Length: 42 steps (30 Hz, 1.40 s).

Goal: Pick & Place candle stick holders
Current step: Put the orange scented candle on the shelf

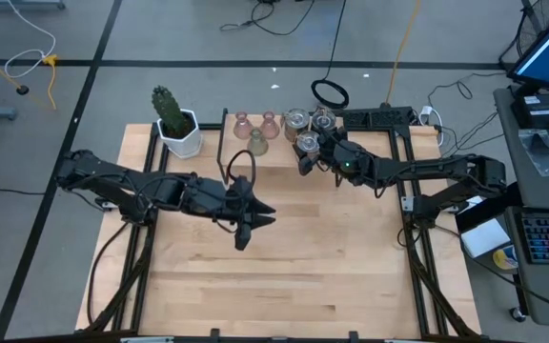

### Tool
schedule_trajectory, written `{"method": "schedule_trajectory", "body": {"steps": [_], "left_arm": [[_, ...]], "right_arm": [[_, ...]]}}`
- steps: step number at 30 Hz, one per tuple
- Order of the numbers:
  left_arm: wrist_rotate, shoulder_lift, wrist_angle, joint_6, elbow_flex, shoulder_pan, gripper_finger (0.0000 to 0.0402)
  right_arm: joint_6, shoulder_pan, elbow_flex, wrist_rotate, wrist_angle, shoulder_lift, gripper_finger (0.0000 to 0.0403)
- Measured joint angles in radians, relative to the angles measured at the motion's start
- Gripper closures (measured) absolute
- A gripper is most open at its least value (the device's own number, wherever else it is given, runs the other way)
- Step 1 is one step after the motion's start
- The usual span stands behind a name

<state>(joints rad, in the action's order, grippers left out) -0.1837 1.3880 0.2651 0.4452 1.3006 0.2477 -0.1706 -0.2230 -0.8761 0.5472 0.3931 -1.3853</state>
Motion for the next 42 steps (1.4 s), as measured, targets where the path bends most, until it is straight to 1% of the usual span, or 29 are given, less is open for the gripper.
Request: {"method": "schedule_trajectory", "body": {"steps": [4,9,18,23,30,34,37,42], "left_arm": [[0.0,0.0,0.0,0.0,0.0,0.003,0.0282],[0.0,0.0,0.0,0.0,0.0,0.002,0.0282],[-0.001,0.0,0.0,-0.006,0.0,0.002,0.0282],[-0.001,0.0,0.0,-0.006,0.0,0.002,0.0282],[-0.001,0.0,0.0,-0.001,0.0,0.002,0.0282],[-0.001,0.0,0.0,0.0,0.0,0.002,0.0282],[-0.001,0.0,0.0,-0.001,0.0,0.002,0.0282],[-0.002,0.0,0.0,-0.003,0.0,0.002,0.0282]], "right_arm": [[0.001,0.002,0.0,-0.001,0.0,0.002,0.0004],[0.041,0.002,0.0,-0.002,0.017,0.006,0.0004],[0.179,0.003,0.0,-0.002,0.082,0.056,0.0004],[0.156,0.037,0.0,-0.002,0.073,0.106,0.0004],[0.053,0.163,0.0,-0.003,-0.006,0.145,0.0004],[0.049,0.226,0.0,-0.003,-0.126,0.14,0.0006],[0.03,0.245,0.0,-0.002,-0.195,0.119,0.0007],[0.051,0.219,0.0,0.002,-0.192,0.088,0.0007]]}}
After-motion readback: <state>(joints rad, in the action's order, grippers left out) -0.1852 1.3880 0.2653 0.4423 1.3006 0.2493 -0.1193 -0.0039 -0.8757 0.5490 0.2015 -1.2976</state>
